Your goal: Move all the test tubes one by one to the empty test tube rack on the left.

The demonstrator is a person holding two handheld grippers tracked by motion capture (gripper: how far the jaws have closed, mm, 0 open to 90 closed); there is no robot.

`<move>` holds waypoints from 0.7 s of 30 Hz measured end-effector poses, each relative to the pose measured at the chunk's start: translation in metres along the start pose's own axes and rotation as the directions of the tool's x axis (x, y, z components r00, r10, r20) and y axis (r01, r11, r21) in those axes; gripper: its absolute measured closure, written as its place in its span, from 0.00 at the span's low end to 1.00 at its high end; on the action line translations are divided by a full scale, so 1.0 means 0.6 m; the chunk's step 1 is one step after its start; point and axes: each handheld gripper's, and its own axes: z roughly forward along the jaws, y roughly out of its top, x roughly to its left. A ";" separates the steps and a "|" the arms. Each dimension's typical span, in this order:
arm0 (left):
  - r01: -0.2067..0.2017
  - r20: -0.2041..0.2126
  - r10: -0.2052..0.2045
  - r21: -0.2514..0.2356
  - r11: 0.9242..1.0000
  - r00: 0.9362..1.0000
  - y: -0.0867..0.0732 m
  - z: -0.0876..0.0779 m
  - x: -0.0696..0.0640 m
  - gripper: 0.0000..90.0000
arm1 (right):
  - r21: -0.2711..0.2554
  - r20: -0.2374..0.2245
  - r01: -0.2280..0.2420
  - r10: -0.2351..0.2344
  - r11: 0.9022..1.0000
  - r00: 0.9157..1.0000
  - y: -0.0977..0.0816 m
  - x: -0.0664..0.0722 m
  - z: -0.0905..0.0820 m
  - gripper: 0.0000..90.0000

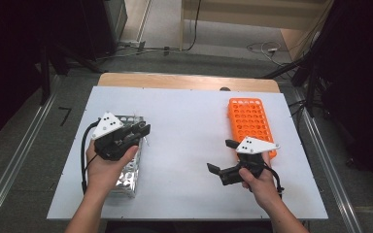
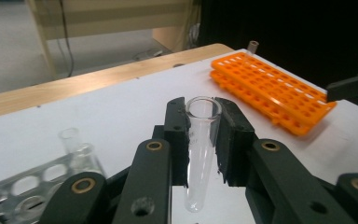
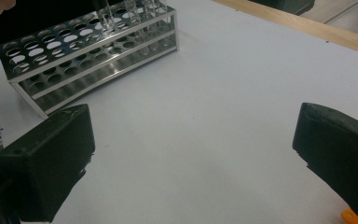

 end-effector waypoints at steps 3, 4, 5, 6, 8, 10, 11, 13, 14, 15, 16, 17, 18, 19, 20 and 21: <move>0.002 -0.032 -0.002 0.000 1.000 0.999 -0.001 -0.005 0.014 0.84 | 0.000 0.003 -0.003 0.003 1.000 1.000 -0.001 -0.003 -0.002 0.00; 0.006 -0.039 -0.006 -0.003 1.000 0.999 -0.001 -0.007 0.019 0.84 | -0.001 0.004 -0.001 0.001 1.000 1.000 -0.002 -0.004 -0.002 0.00; 0.008 -0.047 -0.009 -0.005 1.000 0.999 -0.002 -0.010 0.024 0.84 | 0.001 0.005 0.000 0.000 1.000 1.000 -0.002 -0.006 -0.003 0.00; 0.013 -0.059 -0.014 -0.006 1.000 0.998 -0.003 -0.012 0.027 0.84 | 0.003 0.007 -0.004 0.004 1.000 1.000 -0.003 -0.006 -0.003 0.00; 0.016 -0.076 -0.017 -0.010 1.000 0.997 -0.006 -0.014 0.035 0.84 | 0.002 0.008 -0.006 0.006 1.000 1.000 -0.004 -0.007 -0.004 0.00; 0.019 -0.094 -0.019 -0.009 1.000 0.995 -0.010 -0.012 0.041 0.84 | 0.003 0.007 -0.008 0.008 1.000 1.000 -0.004 -0.008 -0.004 0.00; 0.020 -0.101 -0.020 -0.007 1.000 0.995 -0.013 -0.010 0.044 0.84 | 0.002 0.008 -0.009 0.009 1.000 1.000 -0.004 -0.008 -0.004 0.00; 0.017 -0.115 -0.016 0.003 1.000 0.993 -0.019 -0.006 0.048 0.84 | 0.001 0.006 -0.010 0.010 1.000 1.000 -0.004 -0.009 -0.004 0.00; 0.018 -0.123 -0.017 0.005 1.000 0.992 -0.021 -0.004 0.050 0.84 | 0.002 0.008 -0.012 0.012 1.000 1.000 -0.004 -0.009 -0.004 0.00; 0.021 -0.128 -0.020 0.003 1.000 0.992 -0.023 -0.002 0.052 0.84 | 0.001 0.008 -0.011 0.011 1.000 1.000 -0.004 -0.009 -0.004 0.00; 0.022 -0.132 -0.022 0.001 1.000 0.991 -0.025 0.000 0.053 0.84 | 0.001 0.007 -0.011 0.011 1.000 1.000 -0.005 -0.009 -0.004 0.00; 0.017 -0.140 -0.016 0.003 1.000 0.990 -0.026 0.002 0.054 0.84 | 0.000 0.007 -0.010 0.010 1.000 1.000 -0.005 -0.010 -0.004 0.00; 0.014 -0.149 -0.013 0.007 1.000 0.989 -0.028 0.004 0.055 0.84 | 0.000 0.008 -0.009 0.009 1.000 1.000 -0.005 -0.010 -0.005 0.00; 0.016 -0.149 -0.015 0.006 1.000 0.989 -0.030 0.007 0.056 0.84 | -0.001 0.008 -0.009 0.009 1.000 1.000 -0.005 -0.010 -0.005 0.00; 0.016 -0.152 -0.014 0.011 1.000 0.988 -0.032 0.009 0.058 0.84 | 0.000 0.009 -0.012 0.012 1.000 1.000 -0.005 -0.011 -0.006 0.00; 0.015 -0.158 -0.012 0.016 1.000 0.987 -0.034 0.012 0.058 0.84 | 0.000 0.011 -0.013 0.013 1.000 1.000 -0.005 -0.011 -0.007 0.00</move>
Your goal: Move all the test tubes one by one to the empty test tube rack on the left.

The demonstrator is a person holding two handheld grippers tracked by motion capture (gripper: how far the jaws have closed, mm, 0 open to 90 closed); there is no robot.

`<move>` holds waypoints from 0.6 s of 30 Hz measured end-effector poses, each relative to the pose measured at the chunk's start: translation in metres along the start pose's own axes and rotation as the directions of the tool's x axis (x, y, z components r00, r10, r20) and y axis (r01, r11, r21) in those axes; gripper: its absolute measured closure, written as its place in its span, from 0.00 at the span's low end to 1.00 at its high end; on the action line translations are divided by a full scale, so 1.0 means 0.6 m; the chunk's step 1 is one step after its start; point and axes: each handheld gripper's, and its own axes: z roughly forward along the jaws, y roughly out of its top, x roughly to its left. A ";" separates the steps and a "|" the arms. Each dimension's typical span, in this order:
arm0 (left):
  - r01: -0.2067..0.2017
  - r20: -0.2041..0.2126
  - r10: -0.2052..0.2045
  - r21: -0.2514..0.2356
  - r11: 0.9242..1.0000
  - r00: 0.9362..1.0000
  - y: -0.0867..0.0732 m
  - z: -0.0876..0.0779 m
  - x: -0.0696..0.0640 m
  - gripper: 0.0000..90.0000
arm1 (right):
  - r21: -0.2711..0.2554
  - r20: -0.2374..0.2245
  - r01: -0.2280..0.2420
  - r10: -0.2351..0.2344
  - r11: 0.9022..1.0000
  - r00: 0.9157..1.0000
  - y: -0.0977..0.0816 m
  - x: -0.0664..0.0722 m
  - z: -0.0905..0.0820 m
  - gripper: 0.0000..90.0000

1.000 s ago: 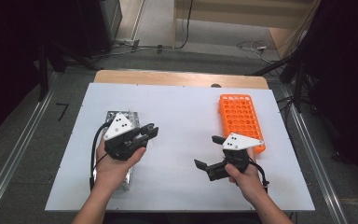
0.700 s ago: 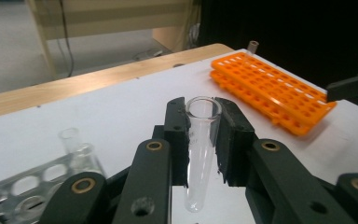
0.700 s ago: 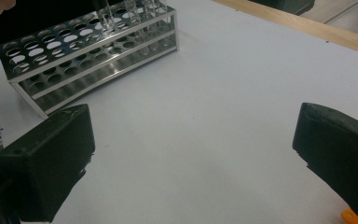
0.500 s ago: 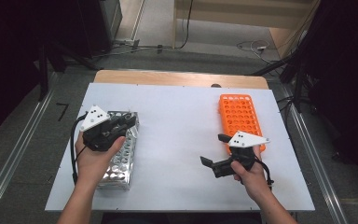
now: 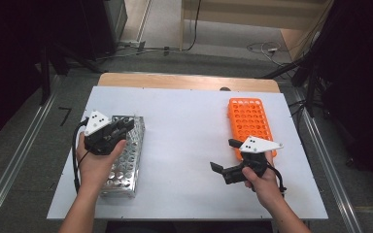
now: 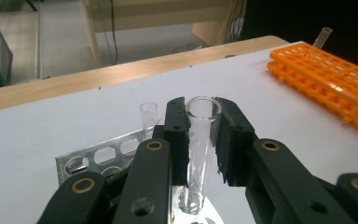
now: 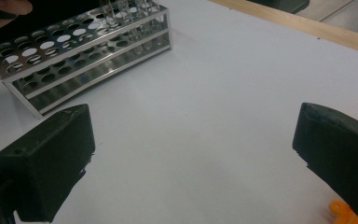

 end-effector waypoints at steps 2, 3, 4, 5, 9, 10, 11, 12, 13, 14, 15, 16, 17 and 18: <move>-0.003 -0.007 0.003 0.011 1.000 1.000 -0.005 0.005 0.000 0.84 | -0.005 0.003 0.000 0.000 1.000 1.000 0.000 -0.002 -0.002 0.00; -0.006 -0.006 0.006 0.017 1.000 1.000 -0.007 0.008 0.000 0.84 | -0.005 0.005 -0.002 0.002 1.000 1.000 0.000 -0.003 -0.004 0.00; -0.010 -0.008 0.010 0.025 1.000 1.000 -0.010 0.011 -0.001 0.84 | -0.008 0.007 -0.003 0.003 1.000 1.000 0.000 -0.005 -0.004 0.00; -0.013 -0.009 0.014 0.032 0.999 1.000 -0.013 0.013 -0.002 0.84 | -0.010 0.010 -0.004 0.004 1.000 1.000 0.000 -0.006 -0.006 0.00; -0.011 -0.015 0.012 0.064 0.998 1.000 -0.022 0.024 -0.002 0.84 | -0.014 0.016 -0.008 0.009 1.000 1.000 0.000 -0.011 -0.010 0.00; -0.009 -0.018 0.010 0.074 0.997 1.000 -0.024 0.026 -0.002 0.84 | -0.017 0.014 -0.008 0.008 1.000 1.000 0.001 -0.014 -0.010 0.00; -0.010 -0.022 0.012 0.079 0.997 1.000 -0.025 0.027 -0.002 0.84 | -0.017 0.017 -0.012 0.012 1.000 1.000 0.001 -0.015 -0.011 0.00; -0.013 -0.025 0.015 0.082 0.997 1.000 -0.027 0.027 -0.002 0.83 | -0.019 0.019 -0.014 0.014 1.000 1.000 0.000 -0.017 -0.012 0.00; -0.008 -0.027 0.011 0.087 0.996 1.000 -0.028 0.027 -0.003 0.83 | -0.019 0.020 -0.018 0.018 1.000 1.000 0.000 -0.020 -0.012 0.00; -0.008 -0.027 0.010 0.090 0.996 1.000 -0.029 0.027 -0.003 0.83 | -0.017 0.023 -0.019 0.019 1.000 1.000 -0.002 -0.023 -0.013 0.00; -0.010 -0.027 0.012 0.093 0.996 1.000 -0.029 0.028 -0.003 0.83 | -0.017 0.028 -0.022 0.022 1.000 0.999 -0.003 -0.026 -0.013 0.00; -0.011 -0.025 0.014 0.103 0.995 1.000 -0.029 0.029 -0.004 0.83 | -0.016 0.032 -0.027 0.027 1.000 0.999 -0.004 -0.029 -0.014 0.00; -0.012 -0.026 0.015 0.114 0.993 1.000 -0.030 0.030 -0.004 0.83 | -0.017 0.037 -0.030 0.030 0.999 0.999 -0.004 -0.031 -0.014 0.00; -0.009 -0.027 0.013 0.120 0.993 1.000 -0.031 0.031 -0.003 0.83 | -0.017 0.042 -0.030 0.031 0.999 0.999 -0.005 -0.034 -0.016 0.00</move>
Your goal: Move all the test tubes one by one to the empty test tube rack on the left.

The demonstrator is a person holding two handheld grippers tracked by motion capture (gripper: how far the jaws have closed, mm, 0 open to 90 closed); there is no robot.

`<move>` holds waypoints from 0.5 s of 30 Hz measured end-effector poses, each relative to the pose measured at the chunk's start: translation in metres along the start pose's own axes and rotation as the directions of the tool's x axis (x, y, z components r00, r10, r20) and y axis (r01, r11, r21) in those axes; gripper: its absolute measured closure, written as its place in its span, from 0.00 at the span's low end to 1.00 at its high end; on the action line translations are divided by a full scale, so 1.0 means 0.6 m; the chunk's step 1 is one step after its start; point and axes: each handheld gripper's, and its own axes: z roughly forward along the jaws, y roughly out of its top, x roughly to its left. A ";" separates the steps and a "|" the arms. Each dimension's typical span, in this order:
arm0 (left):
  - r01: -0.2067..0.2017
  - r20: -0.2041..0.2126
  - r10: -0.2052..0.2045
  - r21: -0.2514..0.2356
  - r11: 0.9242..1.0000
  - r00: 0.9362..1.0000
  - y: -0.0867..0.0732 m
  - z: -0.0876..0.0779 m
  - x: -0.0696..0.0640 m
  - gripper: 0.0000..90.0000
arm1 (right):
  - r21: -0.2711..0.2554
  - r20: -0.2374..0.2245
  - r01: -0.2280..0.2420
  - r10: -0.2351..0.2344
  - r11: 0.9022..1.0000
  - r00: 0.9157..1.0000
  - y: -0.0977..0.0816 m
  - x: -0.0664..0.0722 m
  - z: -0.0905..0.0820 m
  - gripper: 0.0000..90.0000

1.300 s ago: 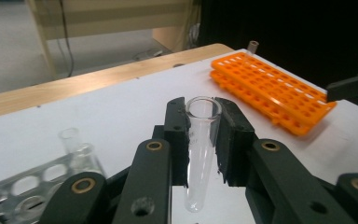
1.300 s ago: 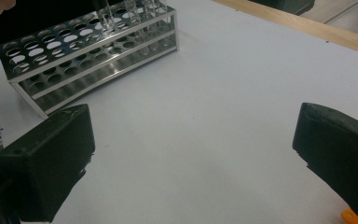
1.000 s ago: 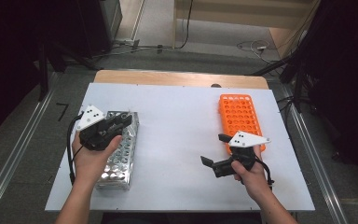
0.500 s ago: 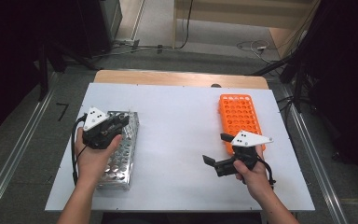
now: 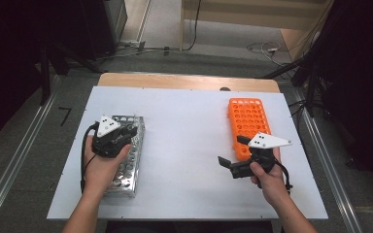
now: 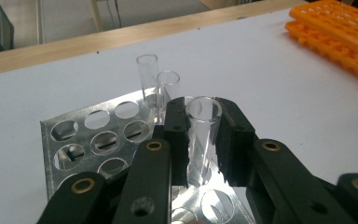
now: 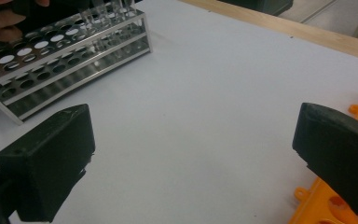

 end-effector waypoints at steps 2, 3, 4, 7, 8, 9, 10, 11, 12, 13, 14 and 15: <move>0.004 0.001 -0.004 0.018 1.000 1.000 -0.001 0.003 0.000 0.83 | -0.005 0.008 -0.012 0.012 1.000 1.000 -0.001 -0.006 -0.002 0.00; 0.004 0.000 -0.004 0.028 1.000 1.000 -0.001 0.004 0.000 0.83 | -0.005 0.011 -0.014 0.014 1.000 1.000 -0.002 -0.009 -0.003 0.00; 0.005 -0.001 -0.005 0.037 0.999 1.000 -0.001 0.005 0.000 0.83 | -0.008 0.013 -0.015 0.015 1.000 1.000 -0.002 -0.011 -0.003 0.00; 0.008 0.010 -0.009 0.068 0.998 1.000 0.001 0.007 -0.001 0.83 | -0.010 0.022 -0.020 0.020 1.000 1.000 -0.002 -0.017 -0.007 0.00; 0.010 0.012 -0.011 0.071 0.997 1.000 0.001 0.007 -0.001 0.83 | -0.014 0.025 -0.021 0.021 1.000 0.999 -0.002 -0.019 -0.009 0.00; 0.012 0.015 -0.013 0.081 0.997 1.000 0.001 0.008 -0.001 0.82 | -0.019 0.031 -0.027 0.028 0.999 0.999 -0.001 -0.022 -0.011 0.00; 0.016 0.019 -0.018 0.091 0.996 1.000 0.001 0.009 0.000 0.81 | -0.021 0.036 -0.029 0.030 0.999 0.999 0.000 -0.025 -0.013 0.00; 0.022 0.019 -0.023 0.092 0.995 1.000 0.000 0.009 0.001 0.79 | -0.024 0.040 -0.037 0.038 0.999 0.998 0.000 -0.029 -0.015 0.00; 0.024 0.017 -0.026 0.093 0.995 1.000 0.001 0.008 0.002 0.75 | -0.029 0.045 -0.040 0.041 0.999 0.998 0.001 -0.033 -0.017 0.00; 0.022 0.024 -0.024 0.091 0.996 0.999 0.001 0.007 0.002 0.70 | -0.035 0.048 -0.043 0.045 0.998 0.998 0.002 -0.038 -0.018 0.00; 0.026 0.028 -0.028 0.083 0.996 0.999 0.002 0.005 0.002 0.68 | -0.039 0.050 -0.051 0.053 0.998 0.997 0.003 -0.042 -0.020 0.00; 0.031 0.035 -0.034 0.078 0.996 0.999 0.003 0.002 0.003 0.66 | -0.039 0.054 -0.056 0.058 0.998 0.997 0.004 -0.047 -0.021 0.00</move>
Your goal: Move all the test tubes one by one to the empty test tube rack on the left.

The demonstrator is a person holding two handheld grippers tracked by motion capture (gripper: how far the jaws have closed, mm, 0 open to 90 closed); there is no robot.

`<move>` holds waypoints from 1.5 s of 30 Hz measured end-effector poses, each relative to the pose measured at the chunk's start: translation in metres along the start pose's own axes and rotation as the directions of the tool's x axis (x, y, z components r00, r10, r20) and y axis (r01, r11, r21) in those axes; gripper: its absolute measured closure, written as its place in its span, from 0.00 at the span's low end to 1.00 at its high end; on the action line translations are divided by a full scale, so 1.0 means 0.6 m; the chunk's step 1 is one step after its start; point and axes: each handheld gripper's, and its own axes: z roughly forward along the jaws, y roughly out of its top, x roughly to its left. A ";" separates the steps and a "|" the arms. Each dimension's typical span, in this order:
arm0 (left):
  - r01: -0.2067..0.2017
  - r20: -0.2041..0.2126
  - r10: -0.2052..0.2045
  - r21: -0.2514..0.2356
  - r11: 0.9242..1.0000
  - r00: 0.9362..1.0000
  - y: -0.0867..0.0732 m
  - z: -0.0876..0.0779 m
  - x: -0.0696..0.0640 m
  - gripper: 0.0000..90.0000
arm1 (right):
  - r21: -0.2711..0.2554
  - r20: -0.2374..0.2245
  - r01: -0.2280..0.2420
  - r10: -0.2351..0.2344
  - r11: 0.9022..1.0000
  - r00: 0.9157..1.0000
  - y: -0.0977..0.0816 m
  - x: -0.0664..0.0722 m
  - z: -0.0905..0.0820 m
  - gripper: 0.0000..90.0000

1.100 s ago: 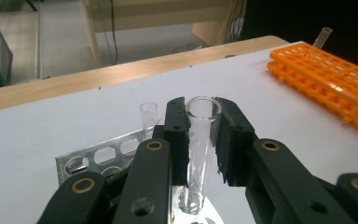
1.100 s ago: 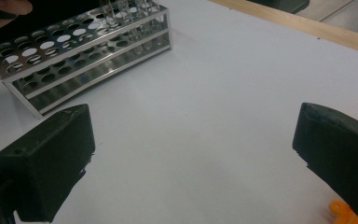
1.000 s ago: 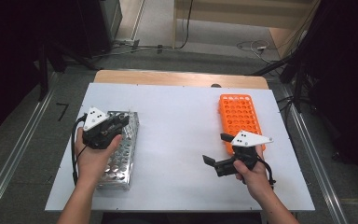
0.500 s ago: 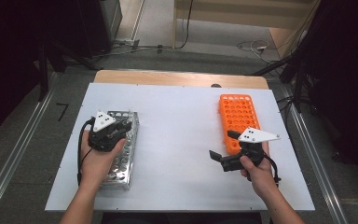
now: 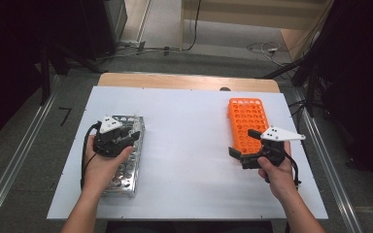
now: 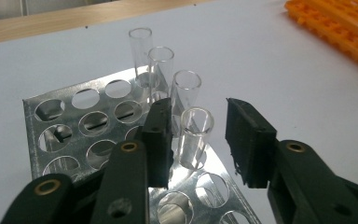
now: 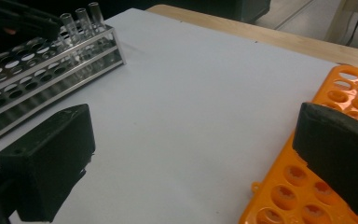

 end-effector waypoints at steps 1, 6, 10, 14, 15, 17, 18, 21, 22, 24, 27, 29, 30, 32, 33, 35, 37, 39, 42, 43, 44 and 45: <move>0.008 0.004 -0.008 -0.003 1.000 1.000 0.001 -0.003 0.000 0.61 | -0.003 0.007 -0.007 0.007 1.000 1.000 0.002 -0.005 -0.001 0.00; 0.033 0.036 -0.031 -0.043 0.999 0.999 0.003 -0.022 0.002 0.42 | -0.009 0.036 -0.044 0.044 0.999 0.998 0.017 -0.033 0.003 0.01; 0.067 0.060 -0.062 -0.082 0.994 0.996 0.005 -0.037 0.006 0.25 | 0.006 0.062 -0.063 0.062 0.998 0.996 0.027 -0.060 0.014 0.04; 0.078 0.084 -0.070 -0.104 0.991 0.994 0.006 -0.043 0.003 0.13 | 0.027 0.089 -0.087 0.085 0.996 0.992 0.038 -0.089 0.029 0.09; 0.078 0.088 -0.069 -0.105 0.991 0.994 0.006 -0.044 0.002 0.11 | 0.034 0.098 -0.091 0.088 0.995 0.991 0.040 -0.097 0.033 0.11; 0.074 0.107 -0.062 -0.113 0.991 0.992 0.006 -0.044 -0.001 0.08 | 0.037 0.120 -0.117 0.112 0.992 0.986 0.043 -0.112 0.043 0.16; 0.071 0.115 -0.058 -0.113 0.991 0.992 0.006 -0.045 -0.003 0.05 | 0.037 0.123 -0.132 0.127 0.991 0.984 0.043 -0.119 0.047 0.19; 0.067 0.147 -0.048 -0.123 0.990 0.988 0.006 -0.047 -0.007 0.01 | 0.053 0.158 -0.143 0.133 0.988 0.978 0.047 -0.134 0.062 0.24; 0.067 0.156 -0.047 -0.124 0.990 0.987 0.007 -0.047 -0.008 0.00 | 0.060 0.170 -0.144 0.132 0.988 0.977 0.048 -0.138 0.066 0.26; 0.071 0.168 -0.047 -0.134 0.988 0.985 0.008 -0.049 -0.010 0.00 | 0.078 0.187 -0.144 0.127 0.987 0.974 0.051 -0.144 0.076 0.29; 0.074 0.181 -0.047 -0.145 0.987 0.982 0.009 -0.051 -0.013 0.00 | 0.103 0.206 -0.147 0.124 0.984 0.971 0.056 -0.154 0.093 0.33; 0.075 0.190 -0.046 -0.151 0.986 0.981 0.010 -0.054 -0.015 0.00 | 0.117 0.224 -0.146 0.117 0.982 0.967 0.058 -0.162 0.104 0.35; 0.076 0.196 -0.045 -0.154 0.985 0.980 0.011 -0.054 -0.016 0.00 | 0.119 0.233 -0.149 0.118 0.982 0.965 0.059 -0.165 0.109 0.36; 0.071 0.204 -0.038 -0.153 0.986 0.978 0.012 -0.056 -0.021 0.00 | 0.123 0.256 -0.157 0.122 0.980 0.959 0.060 -0.173 0.116 0.39; 0.067 0.210 -0.033 -0.155 0.986 0.977 0.012 -0.056 -0.024 0.00 | 0.122 0.262 -0.161 0.125 0.979 0.957 0.060 -0.177 0.120 0.41; 0.054 0.219 -0.020 -0.152 0.987 0.975 0.013 -0.055 -0.031 0.00 | 0.131 0.277 -0.169 0.128 0.977 0.952 0.059 -0.186 0.127 0.45; 0.049 0.231 -0.012 -0.157 0.986 0.973 0.014 -0.055 -0.037 0.00 | 0.135 0.291 -0.178 0.133 0.975 0.948 0.056 -0.193 0.134 0.50; 0.040 0.236 -0.002 -0.156 0.987 0.972 0.015 -0.055 -0.042 0.00 | 0.146 0.292 -0.177 0.129 0.973 0.948 0.054 -0.198 0.141 0.54; 0.033 0.242 0.006 -0.159 0.987 0.970 0.017 -0.056 -0.048 0.00 | 0.167 0.305 -0.172 0.115 0.971 0.945 0.050 -0.202 0.153 0.58; 0.034 0.245 0.006 -0.160 0.986 0.969 0.017 -0.056 -0.049 0.00 | 0.173 0.313 -0.169 0.109 0.970 0.944 0.049 -0.203 0.157 0.60; 0.034 0.247 0.006 -0.159 0.987 0.969 0.018 -0.056 -0.051 0.00 | 0.175 0.319 -0.174 0.111 0.969 0.941 0.048 -0.204 0.160 0.62; 0.033 0.250 0.009 -0.161 0.986 0.968 0.018 -0.057 -0.051 0.00 | 0.177 0.325 -0.174 0.110 0.969 0.939 0.048 -0.206 0.163 0.64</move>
